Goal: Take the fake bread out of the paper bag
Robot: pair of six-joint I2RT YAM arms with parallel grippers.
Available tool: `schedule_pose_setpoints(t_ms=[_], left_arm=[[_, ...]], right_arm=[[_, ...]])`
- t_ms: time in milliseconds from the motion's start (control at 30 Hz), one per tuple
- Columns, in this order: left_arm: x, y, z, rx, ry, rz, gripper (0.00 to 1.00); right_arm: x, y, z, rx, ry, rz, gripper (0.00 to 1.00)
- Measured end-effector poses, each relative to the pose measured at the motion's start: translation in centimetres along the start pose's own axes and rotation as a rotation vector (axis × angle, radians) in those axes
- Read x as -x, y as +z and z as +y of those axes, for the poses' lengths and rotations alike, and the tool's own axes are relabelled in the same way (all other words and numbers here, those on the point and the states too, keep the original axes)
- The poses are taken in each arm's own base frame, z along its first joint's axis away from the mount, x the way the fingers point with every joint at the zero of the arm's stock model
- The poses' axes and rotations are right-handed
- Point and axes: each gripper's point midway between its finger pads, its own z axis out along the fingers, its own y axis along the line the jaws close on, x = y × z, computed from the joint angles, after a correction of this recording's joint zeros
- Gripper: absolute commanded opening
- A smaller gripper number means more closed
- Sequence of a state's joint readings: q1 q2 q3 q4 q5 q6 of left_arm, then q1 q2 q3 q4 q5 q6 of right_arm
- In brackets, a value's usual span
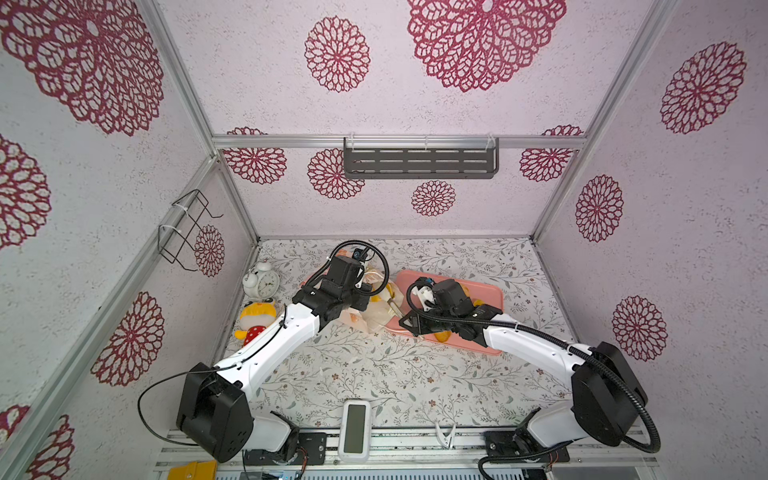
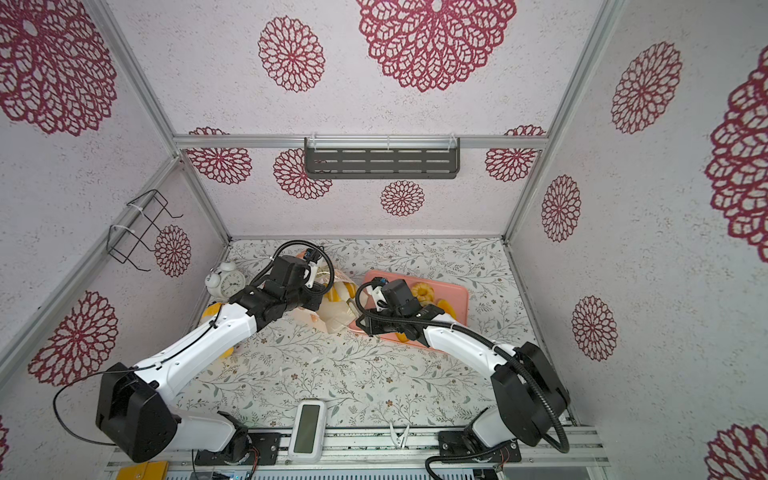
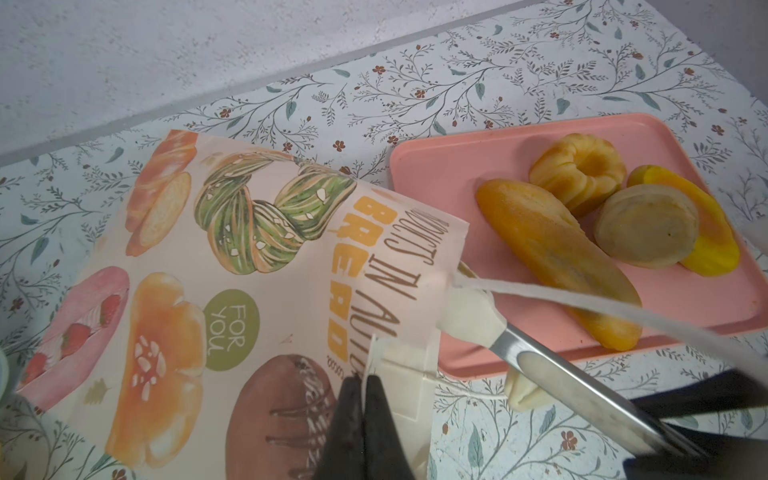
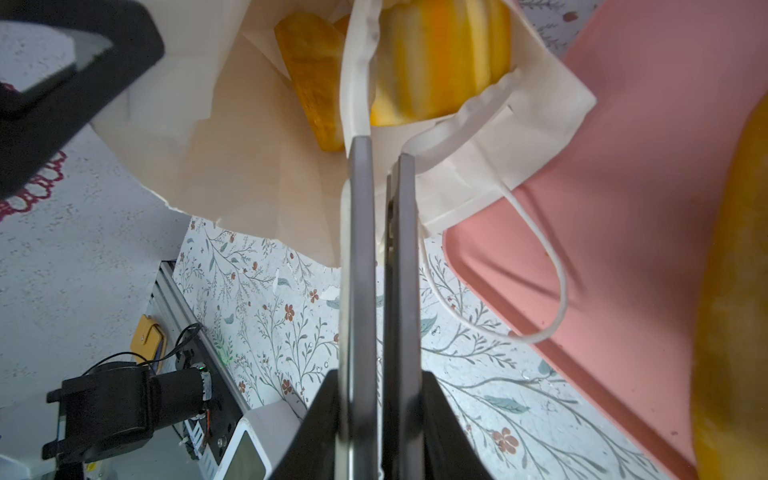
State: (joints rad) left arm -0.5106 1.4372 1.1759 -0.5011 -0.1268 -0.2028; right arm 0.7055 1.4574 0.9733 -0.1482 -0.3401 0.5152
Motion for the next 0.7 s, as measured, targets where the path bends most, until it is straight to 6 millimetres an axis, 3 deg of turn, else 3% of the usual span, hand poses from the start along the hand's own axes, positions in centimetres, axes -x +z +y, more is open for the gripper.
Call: schedule_pose_setpoints(t_ms=[267,700], left_arm=[[1.1,1.1,1.7,0.028,-0.122,0.022,0.0],[0.5,2.7,2.2,0.047,-0.174,0.077,0.0]], right_arm=[[-0.6,-1.6,-0.6,-0.042,-0.073,-0.019,0.0],[-0.5,-2.9,-3.2,-0.196,-0.207,-0.04,0.0]])
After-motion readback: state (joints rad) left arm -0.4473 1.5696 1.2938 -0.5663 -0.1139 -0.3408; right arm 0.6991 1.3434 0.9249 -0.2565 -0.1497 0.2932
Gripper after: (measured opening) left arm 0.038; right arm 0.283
